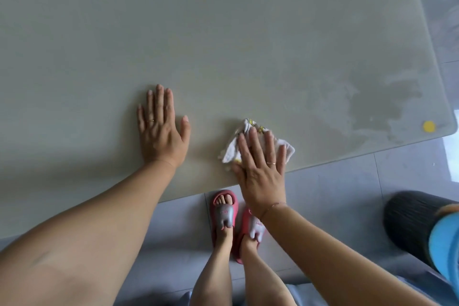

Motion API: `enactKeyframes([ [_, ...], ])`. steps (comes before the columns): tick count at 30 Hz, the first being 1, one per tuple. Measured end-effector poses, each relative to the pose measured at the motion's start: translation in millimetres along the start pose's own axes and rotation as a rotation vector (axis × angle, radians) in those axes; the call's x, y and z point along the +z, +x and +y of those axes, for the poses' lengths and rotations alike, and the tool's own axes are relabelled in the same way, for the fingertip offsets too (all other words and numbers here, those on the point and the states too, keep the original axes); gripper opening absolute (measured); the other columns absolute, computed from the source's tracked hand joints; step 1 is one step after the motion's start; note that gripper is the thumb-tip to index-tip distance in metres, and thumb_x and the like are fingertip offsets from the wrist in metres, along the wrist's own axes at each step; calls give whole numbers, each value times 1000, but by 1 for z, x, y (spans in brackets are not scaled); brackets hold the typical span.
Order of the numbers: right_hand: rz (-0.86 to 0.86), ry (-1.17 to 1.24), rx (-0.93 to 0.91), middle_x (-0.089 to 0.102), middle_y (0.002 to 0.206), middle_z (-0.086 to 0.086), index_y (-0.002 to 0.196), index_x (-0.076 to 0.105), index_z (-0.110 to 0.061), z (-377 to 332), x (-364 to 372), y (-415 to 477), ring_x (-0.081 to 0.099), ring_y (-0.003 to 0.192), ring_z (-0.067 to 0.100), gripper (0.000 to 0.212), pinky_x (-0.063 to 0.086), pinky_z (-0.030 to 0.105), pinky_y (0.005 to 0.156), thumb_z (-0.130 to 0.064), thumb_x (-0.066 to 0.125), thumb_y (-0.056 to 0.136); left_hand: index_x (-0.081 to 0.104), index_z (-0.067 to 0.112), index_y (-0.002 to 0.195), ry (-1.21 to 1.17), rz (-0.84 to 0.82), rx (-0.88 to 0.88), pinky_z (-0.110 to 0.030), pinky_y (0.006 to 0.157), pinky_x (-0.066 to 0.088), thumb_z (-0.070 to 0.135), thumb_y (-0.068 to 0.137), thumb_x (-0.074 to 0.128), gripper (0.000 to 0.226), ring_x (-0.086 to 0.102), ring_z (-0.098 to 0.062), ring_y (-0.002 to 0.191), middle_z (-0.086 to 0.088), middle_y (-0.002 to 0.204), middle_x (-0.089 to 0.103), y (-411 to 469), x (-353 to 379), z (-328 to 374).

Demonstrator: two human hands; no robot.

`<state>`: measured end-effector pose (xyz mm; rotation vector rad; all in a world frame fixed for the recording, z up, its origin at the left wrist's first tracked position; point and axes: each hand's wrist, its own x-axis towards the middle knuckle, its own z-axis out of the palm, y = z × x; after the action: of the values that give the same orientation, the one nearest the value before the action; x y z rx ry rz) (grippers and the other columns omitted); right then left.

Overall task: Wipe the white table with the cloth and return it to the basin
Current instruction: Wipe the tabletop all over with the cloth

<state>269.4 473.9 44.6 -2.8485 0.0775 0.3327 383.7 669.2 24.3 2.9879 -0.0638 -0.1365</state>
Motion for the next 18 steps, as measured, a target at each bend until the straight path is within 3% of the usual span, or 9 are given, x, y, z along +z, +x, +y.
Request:
enactKeyframes([
  [3, -8, -95, -247, 19, 157, 0, 149, 24, -22, 55, -16, 8, 15, 145, 30, 54, 10, 51, 117, -39, 28, 98, 23, 10, 150, 2, -5, 9, -46, 118, 8, 40, 91, 28, 66, 16, -28, 146, -9, 158, 18, 2, -1, -2],
  [4, -15, -107, -205, 16, 157, 0, 149, 21, -22, 77, -23, 12, 13, 146, 29, 55, 7, 49, 118, -40, 26, 98, 22, 10, 150, 2, -8, 9, -46, 118, 7, 40, 91, 28, 66, 16, -28, 146, -9, 158, 18, 2, -1, -2],
  [6, -4, -44, 47, 9, 159, -2, 150, 14, -24, 104, -35, 19, 4, 148, 23, 57, 0, 46, 119, -45, 20, 97, 22, 10, 150, 8, -5, 10, -46, 117, 7, 40, 91, 27, 66, 15, -28, 146, -9, 158, 18, 2, 1, -3],
  [8, 63, 45, 326, 5, 159, -3, 151, 13, -25, 86, -30, 20, -4, 147, 21, 60, -6, 47, 118, -47, 16, 95, 22, 10, 150, 10, -2, 12, -46, 117, 7, 40, 91, 27, 66, 16, -28, 146, -9, 158, 18, 1, 2, -4],
  [10, 84, 93, 395, 0, 159, -4, 151, 12, -26, 43, -16, 14, -10, 146, 21, 60, -11, 48, 117, -47, 18, 95, 22, 10, 150, 10, 10, 13, -46, 117, 7, 40, 91, 28, 66, 15, -29, 145, -9, 158, 18, 1, 4, -4],
  [13, 18, -28, -20, 7, 158, -5, 151, 17, -28, 12, 3, -9, 1, 147, 26, 60, -4, 49, 117, -42, 34, 95, 21, 10, 150, -1, 5, 18, -47, 117, 7, 40, 91, 28, 66, 15, -29, 145, -9, 158, 18, 1, 3, -3],
  [15, -7, -134, -303, 15, 158, -3, 150, 20, -28, 47, -5, -2, 10, 147, 28, 59, 6, 50, 117, -40, 38, 95, 22, 10, 150, 3, 7, 18, -47, 117, 8, 40, 91, 27, 66, 16, -29, 145, -10, 158, 18, 3, 1, -2],
  [17, 4, -191, -377, 20, 157, -1, 149, 22, -26, 90, -19, 8, 14, 146, 26, 57, 12, 50, 117, -41, 36, 96, 23, 9, 149, -2, -4, 12, -47, 117, 8, 40, 91, 27, 66, 16, -30, 145, -10, 158, 19, 3, 0, -1],
  [18, 23, -187, -313, 22, 157, 0, 149, 23, -26, 109, -28, 13, 13, 147, 24, 56, 12, 50, 117, -42, 34, 97, 24, 9, 149, -1, -8, 7, -48, 117, 8, 40, 91, 27, 66, 17, -30, 145, -11, 158, 19, 3, 0, -1],
])
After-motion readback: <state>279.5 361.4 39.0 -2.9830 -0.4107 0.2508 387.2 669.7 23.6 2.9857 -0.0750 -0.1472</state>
